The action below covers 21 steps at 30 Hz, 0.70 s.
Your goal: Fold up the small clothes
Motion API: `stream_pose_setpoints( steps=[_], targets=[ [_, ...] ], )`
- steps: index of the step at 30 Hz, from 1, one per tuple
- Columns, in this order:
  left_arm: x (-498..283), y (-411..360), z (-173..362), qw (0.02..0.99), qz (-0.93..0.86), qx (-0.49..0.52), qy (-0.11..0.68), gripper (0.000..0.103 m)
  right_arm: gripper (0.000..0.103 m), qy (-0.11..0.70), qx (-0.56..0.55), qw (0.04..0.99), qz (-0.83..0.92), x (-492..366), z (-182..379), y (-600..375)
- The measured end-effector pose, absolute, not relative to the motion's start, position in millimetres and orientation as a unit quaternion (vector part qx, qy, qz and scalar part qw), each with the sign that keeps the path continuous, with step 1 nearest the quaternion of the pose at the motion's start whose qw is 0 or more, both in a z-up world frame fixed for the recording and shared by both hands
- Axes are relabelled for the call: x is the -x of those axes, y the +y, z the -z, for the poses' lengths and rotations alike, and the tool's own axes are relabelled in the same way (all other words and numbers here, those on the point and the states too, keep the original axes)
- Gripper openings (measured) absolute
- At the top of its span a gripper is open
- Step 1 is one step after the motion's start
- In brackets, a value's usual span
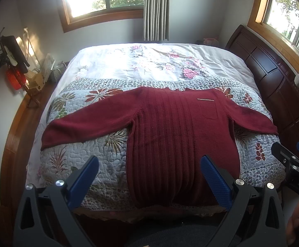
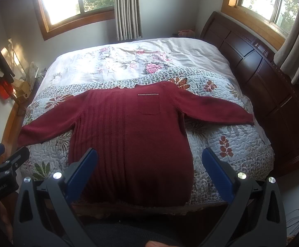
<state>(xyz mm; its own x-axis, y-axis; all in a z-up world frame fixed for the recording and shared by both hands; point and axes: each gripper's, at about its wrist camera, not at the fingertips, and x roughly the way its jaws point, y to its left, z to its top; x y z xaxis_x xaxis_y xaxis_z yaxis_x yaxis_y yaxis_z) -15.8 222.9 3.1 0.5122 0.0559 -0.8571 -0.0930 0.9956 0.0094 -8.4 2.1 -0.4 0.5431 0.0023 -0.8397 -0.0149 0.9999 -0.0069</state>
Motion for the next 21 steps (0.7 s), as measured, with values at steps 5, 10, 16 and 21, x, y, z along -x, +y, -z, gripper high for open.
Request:
stream_pose_setpoints(
  steps=[5,10,16,21],
  targets=[
    [15.7,222.3,-3.4,0.869,-0.043,0.019,0.492,0.099,0.1,0.478,0.007,0.878,-0.006,6.1,1.5,0.5],
    [15.7,222.5,-3.1,0.869,-0.043,0.019,0.492,0.099,0.1,0.479,0.008,0.878,-0.007,8.2,2.5,1.9],
    [16.1,221.3,-3.6,0.869,-0.042,0.018,0.493,0.099,0.1,0.481,0.008,0.877,-0.008,5.2,1.2,3.2],
    [15.9,221.7,-3.3,0.869,-0.043,0.019,0.492,0.099,0.1,0.481,0.008,0.877,-0.008,5.1,1.9,2.8]
  ],
)
